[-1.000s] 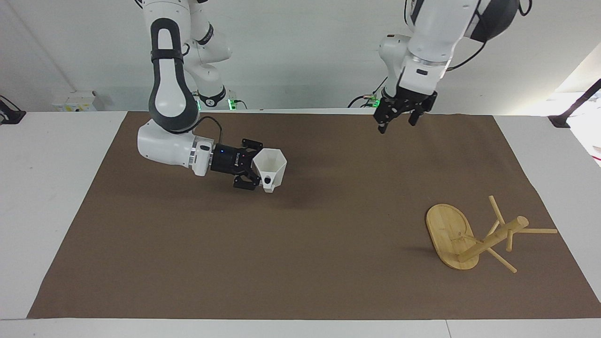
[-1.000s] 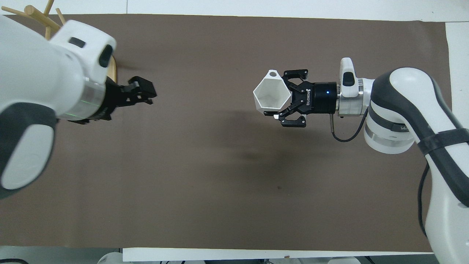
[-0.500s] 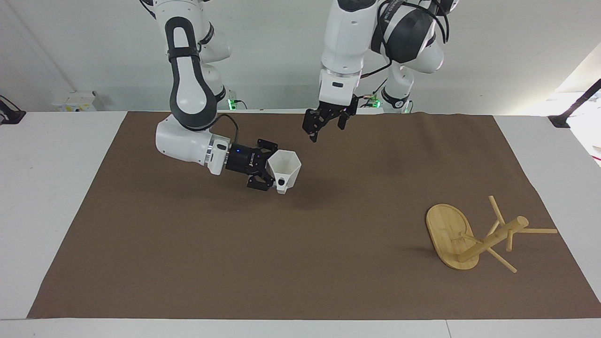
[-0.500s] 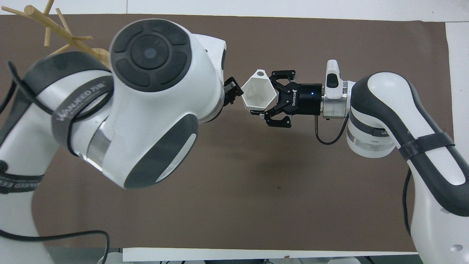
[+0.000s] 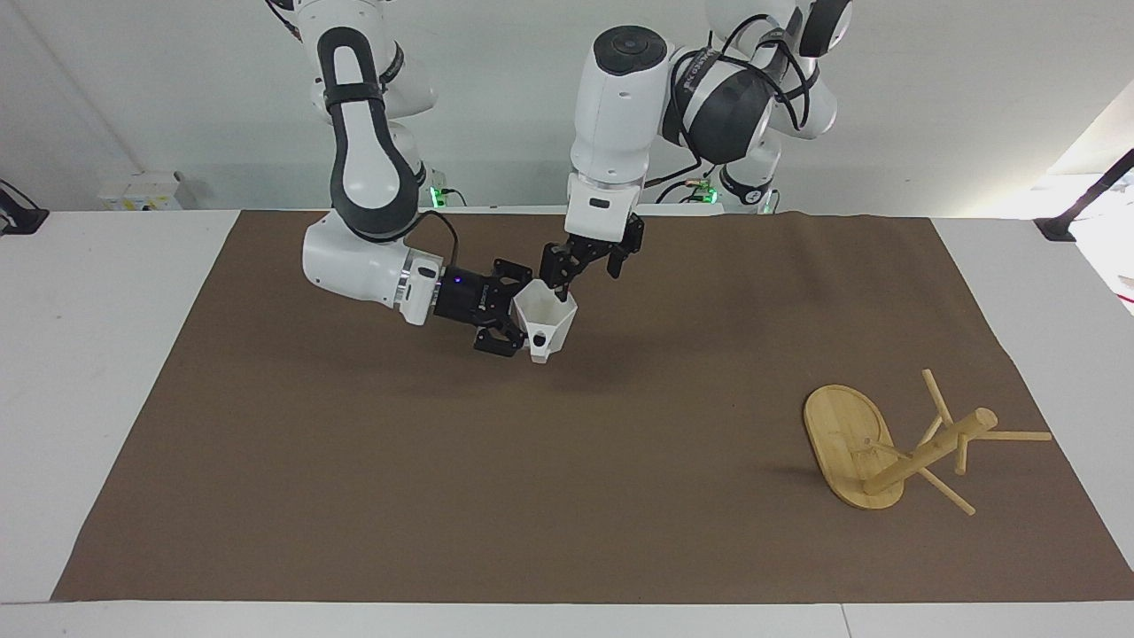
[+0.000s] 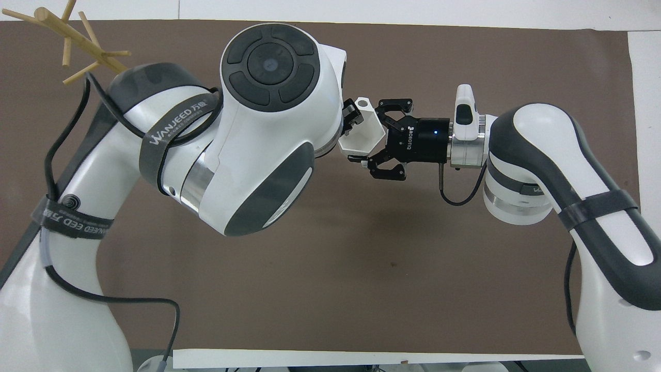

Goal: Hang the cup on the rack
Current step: 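Grasp the cup with the left gripper from the right gripper, then carry the cup with the left gripper while the right gripper withdraws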

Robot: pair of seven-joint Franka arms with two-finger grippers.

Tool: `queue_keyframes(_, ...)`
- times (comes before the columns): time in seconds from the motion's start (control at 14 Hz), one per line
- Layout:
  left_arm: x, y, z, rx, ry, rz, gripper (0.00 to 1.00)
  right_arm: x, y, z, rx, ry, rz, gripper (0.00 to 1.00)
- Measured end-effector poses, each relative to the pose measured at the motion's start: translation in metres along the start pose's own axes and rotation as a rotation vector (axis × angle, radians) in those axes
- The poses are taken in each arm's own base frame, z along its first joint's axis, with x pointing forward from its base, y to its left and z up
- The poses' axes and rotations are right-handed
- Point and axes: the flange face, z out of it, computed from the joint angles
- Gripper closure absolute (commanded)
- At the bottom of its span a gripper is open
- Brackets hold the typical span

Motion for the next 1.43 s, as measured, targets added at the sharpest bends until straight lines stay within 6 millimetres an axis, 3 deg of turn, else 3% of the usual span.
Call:
queue_keyframes(0.14,0.001,0.002,0.002,-0.007,0.003,0.029,0.49,0.0,0.0,0.0,0.001,0.0,0.0,0.66)
queue_keyframes(0.21,0.001,0.003,0.002,-0.008,0.0,0.075,0.55,0.0,0.0,0.0,0.001,0.0,0.0,0.66)
queue_keyframes(0.43,0.001,0.006,0.004,-0.044,-0.037,0.166,0.64,0.0,0.0,0.001,0.001,0.0,0.0,0.66)
queue_keyframes(0.71,0.004,0.011,0.012,-0.07,-0.032,0.178,0.67,0.0,0.0,0.001,0.001,0.0,0.0,0.66)
queue_keyframes(0.79,0.004,0.011,0.014,-0.067,-0.033,0.179,0.78,0.0,0.0,0.001,0.001,0.0,0.0,0.66)
queue_keyframes(0.86,0.004,0.011,0.017,-0.064,-0.035,0.18,1.0,0.0,0.0,0.0,0.0,0.0,0.0,0.66)
queue_keyframes(1.36,0.005,0.007,0.026,-0.04,-0.045,0.174,1.0,0.0,0.0,0.002,-0.018,-0.015,-0.004,0.63)
queue_keyframes(1.43,0.005,0.007,0.026,-0.04,-0.045,0.174,1.0,0.0,0.0,0.002,-0.018,-0.015,-0.004,0.48)
